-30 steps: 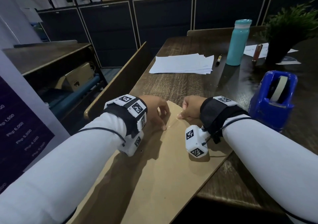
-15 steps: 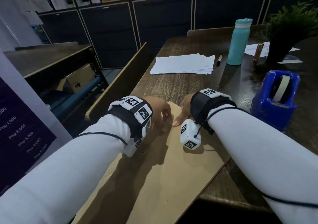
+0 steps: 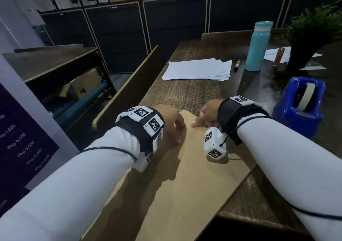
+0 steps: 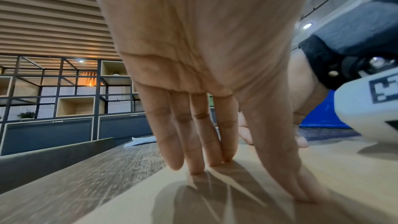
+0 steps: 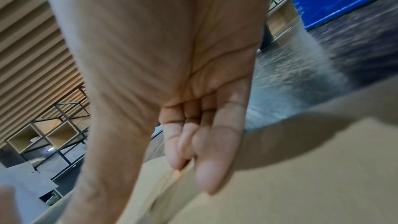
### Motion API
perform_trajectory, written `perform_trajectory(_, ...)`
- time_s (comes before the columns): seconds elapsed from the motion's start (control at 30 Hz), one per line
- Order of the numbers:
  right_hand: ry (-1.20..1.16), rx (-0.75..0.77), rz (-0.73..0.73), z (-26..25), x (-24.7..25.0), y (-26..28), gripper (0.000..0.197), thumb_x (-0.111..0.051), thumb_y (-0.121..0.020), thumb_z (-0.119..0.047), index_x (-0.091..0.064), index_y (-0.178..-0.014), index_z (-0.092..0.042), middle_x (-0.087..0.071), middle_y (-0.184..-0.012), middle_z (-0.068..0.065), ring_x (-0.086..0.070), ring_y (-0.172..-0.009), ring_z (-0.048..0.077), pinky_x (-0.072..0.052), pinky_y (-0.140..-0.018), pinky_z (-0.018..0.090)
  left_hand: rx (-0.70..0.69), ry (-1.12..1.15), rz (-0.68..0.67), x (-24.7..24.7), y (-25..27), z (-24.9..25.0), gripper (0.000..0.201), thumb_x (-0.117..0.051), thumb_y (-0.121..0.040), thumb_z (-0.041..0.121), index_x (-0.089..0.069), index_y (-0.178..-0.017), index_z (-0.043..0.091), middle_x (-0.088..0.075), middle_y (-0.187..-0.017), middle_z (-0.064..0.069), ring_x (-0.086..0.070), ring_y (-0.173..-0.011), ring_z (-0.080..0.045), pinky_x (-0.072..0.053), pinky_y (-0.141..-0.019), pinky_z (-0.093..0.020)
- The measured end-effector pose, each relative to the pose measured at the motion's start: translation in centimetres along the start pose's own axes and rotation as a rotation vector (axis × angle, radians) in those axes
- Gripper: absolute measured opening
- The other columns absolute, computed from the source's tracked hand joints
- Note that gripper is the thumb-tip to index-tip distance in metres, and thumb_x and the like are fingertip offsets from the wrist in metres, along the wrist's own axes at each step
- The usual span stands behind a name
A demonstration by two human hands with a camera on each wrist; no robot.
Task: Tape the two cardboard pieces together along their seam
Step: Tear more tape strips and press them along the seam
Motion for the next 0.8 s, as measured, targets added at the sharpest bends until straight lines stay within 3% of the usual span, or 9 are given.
perform_trajectory(0.1, 0.088, -0.014, -0.010, -0.2, -0.3, -0.1, 0.048, -0.072, -0.071, -0.058, -0.052, -0.074, -0.015, -0.057, -0.069, 0.000, -0.049, -0.064, 0.016, -0.042, -0.077, 0.031, -0.015, 0.002, -0.011, 0.1, -0.2, 0.0, 0.051, -0.076, -0.074, 0.045, -0.065, -0.121, 0.027, -0.065, -0.114, 0.008, -0.063, -0.099, -0.011, -0.039, -0.071, -0.023)
perform_trajectory(0.23, 0.196, -0.037, -0.028, -0.7, -0.2, -0.5, 0.049, -0.072, -0.069, -0.061, -0.047, -0.075, -0.020, -0.057, -0.083, -0.001, -0.053, -0.085, 0.021, -0.046, -0.092, 0.036, -0.007, -0.001, -0.022, 0.1, -0.5, -0.1, 0.049, -0.077, -0.072, 0.045, -0.068, -0.117, 0.029, -0.069, -0.108, 0.009, -0.064, -0.096, -0.011, -0.045, -0.073, -0.025)
perform_trajectory(0.3, 0.130, -0.027, -0.037, -0.6, -0.2, -0.7, 0.036, -0.069, -0.079, -0.049, -0.049, -0.075, -0.020, -0.053, -0.078, -0.001, -0.052, -0.077, 0.018, -0.048, -0.082, 0.032, -0.011, -0.021, -0.028, 0.0, -0.6, -0.2, 0.048, -0.076, -0.074, 0.046, -0.067, -0.117, 0.028, -0.068, -0.107, 0.008, -0.063, -0.096, -0.011, -0.041, -0.068, -0.024)
perform_trajectory(0.4, -0.010, -0.006, -0.002, -0.1, -0.3, -0.8, 0.027, -0.065, -0.087, -0.026, -0.046, -0.069, -0.023, -0.048, -0.071, -0.002, -0.045, -0.062, 0.010, -0.040, -0.061, 0.022, -0.001, -0.025, -0.036, 0.0, -0.5, -0.1, 0.051, -0.075, -0.075, 0.047, -0.065, -0.121, 0.028, -0.067, -0.110, 0.007, -0.062, -0.098, -0.013, -0.039, -0.068, -0.025)
perform_trajectory(0.53, -0.156, -0.011, 0.086, 0.7, -0.4, -0.4, 0.022, -0.062, -0.091, -0.022, -0.054, -0.071, -0.018, -0.059, -0.069, 0.001, -0.053, -0.057, 0.011, -0.044, -0.056, 0.022, 0.025, -0.027, -0.034, 0.1, -0.3, 0.2, 0.055, -0.076, -0.073, 0.047, -0.064, -0.123, 0.029, -0.067, -0.109, 0.007, -0.062, -0.100, -0.015, -0.041, -0.072, -0.024)
perform_trajectory(0.63, -0.372, -0.017, 0.045, 1.5, -0.3, 1.2, 0.026, -0.051, -0.097, -0.013, -0.050, -0.070, -0.011, -0.059, -0.062, 0.007, -0.051, -0.049, 0.014, -0.044, -0.052, 0.023, 0.063, -0.028, -0.034, 0.3, -0.5, 0.3, 0.058, -0.077, -0.072, 0.046, -0.061, -0.126, 0.030, -0.065, -0.116, 0.007, -0.061, -0.104, -0.015, -0.041, -0.075, -0.025)
perform_trajectory(0.67, -0.414, -0.010, 0.063, 1.8, -0.1, 1.8, 0.026, -0.049, -0.097, -0.012, -0.049, -0.071, -0.013, -0.058, -0.060, 0.006, -0.054, -0.049, 0.014, -0.048, -0.054, 0.024, 0.071, -0.023, -0.034, 0.4, -0.6, 0.4, 0.058, -0.077, -0.073, 0.046, -0.062, -0.126, 0.030, -0.064, -0.116, 0.008, -0.061, -0.104, -0.014, -0.042, -0.075, -0.025)
perform_trajectory(0.73, -0.322, 0.032, 0.214, 2.4, 0.5, 3.0, 0.019, -0.051, -0.095, -0.018, -0.052, -0.076, -0.018, -0.061, -0.076, 0.005, -0.061, -0.069, 0.020, -0.054, -0.073, 0.034, 0.078, -0.017, -0.044, 0.7, -0.9, 0.7, 0.057, -0.077, -0.074, 0.043, -0.061, -0.127, 0.030, -0.065, -0.118, 0.010, -0.062, -0.104, -0.013, -0.042, -0.075, -0.024)
perform_trajectory(0.8, -0.161, 0.063, 0.350, 3.0, 1.2, 5.0, 0.013, -0.048, -0.097, -0.022, -0.058, -0.094, -0.015, -0.060, -0.096, 0.006, -0.057, -0.090, 0.023, -0.047, -0.085, 0.035, 0.101, -0.010, -0.058, 0.9, -0.9, 1.1, 0.059, -0.078, -0.074, 0.038, -0.058, -0.130, 0.030, -0.066, -0.118, 0.011, -0.062, -0.105, -0.012, -0.047, -0.082, -0.025)
Point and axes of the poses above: each hand's wrist, its own y-axis away from the middle knuckle, its own x-axis out of the back of the hand, z = x × y, the point moved 1 cm from there along -y, towards the middle knuckle
